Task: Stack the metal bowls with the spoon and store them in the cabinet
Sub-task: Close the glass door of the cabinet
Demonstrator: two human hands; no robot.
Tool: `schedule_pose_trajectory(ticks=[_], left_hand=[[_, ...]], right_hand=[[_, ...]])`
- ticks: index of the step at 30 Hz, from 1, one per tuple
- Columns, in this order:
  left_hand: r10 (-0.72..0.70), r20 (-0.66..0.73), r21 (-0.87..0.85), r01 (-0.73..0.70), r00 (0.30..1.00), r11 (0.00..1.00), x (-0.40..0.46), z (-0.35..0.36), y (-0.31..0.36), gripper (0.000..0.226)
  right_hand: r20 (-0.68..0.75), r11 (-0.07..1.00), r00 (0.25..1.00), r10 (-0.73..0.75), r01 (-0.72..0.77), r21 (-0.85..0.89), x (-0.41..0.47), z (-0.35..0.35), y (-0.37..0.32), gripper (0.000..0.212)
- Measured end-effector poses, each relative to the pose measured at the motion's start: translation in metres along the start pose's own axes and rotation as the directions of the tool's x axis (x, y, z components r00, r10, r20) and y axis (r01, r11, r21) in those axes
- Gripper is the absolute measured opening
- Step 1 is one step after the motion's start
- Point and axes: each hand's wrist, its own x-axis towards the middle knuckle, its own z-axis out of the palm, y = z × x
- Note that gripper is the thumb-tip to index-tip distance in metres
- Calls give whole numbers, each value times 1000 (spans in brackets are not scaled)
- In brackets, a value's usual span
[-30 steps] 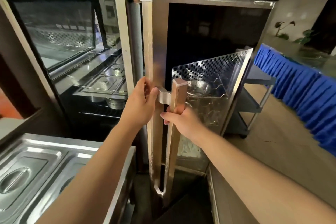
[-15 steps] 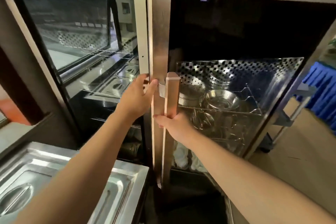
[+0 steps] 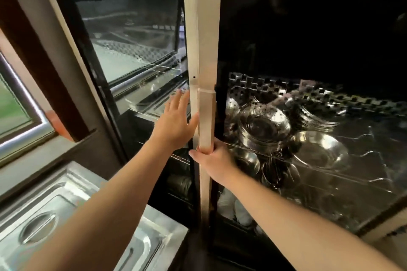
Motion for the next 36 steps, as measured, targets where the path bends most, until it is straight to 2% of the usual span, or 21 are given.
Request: schedule_pose_trajectory(ticks=[2, 6, 12, 15, 18, 21, 24, 27, 31, 36], left_hand=[[-8, 25, -4, 8, 1000, 1000, 8, 11, -4, 74], [22, 39, 49, -24, 999, 998, 23, 26, -11, 75], [50, 15, 15, -50, 999, 999, 35, 45, -23, 80], [55, -31, 29, -54, 998, 998, 37, 57, -31, 78], [81, -79, 34, -79, 994, 996, 39, 65, -39, 78], [119, -118, -3, -120, 986, 993, 43, 72, -45, 77], [147, -180, 3, -149, 973, 989, 49, 80, -53, 76], [192, -243, 64, -182, 951, 981, 55, 88, -58, 75], [195, -267, 127, -166, 944, 978, 62, 98, -60, 71], [180, -304, 178, -130, 936, 975, 65, 107, -60, 73]], right_hand=[[-51, 1000, 999, -3, 3, 3, 9, 1, 1, 10], [-132, 1000, 991, -21, 23, 16, 24, 4, 1, 12], [-244, 999, 969, -37, 43, 22, 38, 6, -1, 7], [-258, 997, 964, -69, 77, 20, 44, 6, -1, 28], [-284, 996, 955, -83, 88, 5, 53, 3, -3, 36], [-311, 989, 940, -139, 146, 1, 62, 2, -1, 36], [-322, 980, 928, -189, 201, 2, 66, 4, 0, 25], [-348, 971, 909, -231, 237, -24, 72, 4, 3, 31], [-384, 967, 888, -252, 249, -58, 80, 1, 3, 36], [-382, 961, 882, -275, 262, -87, 83, -2, 10, 32]])
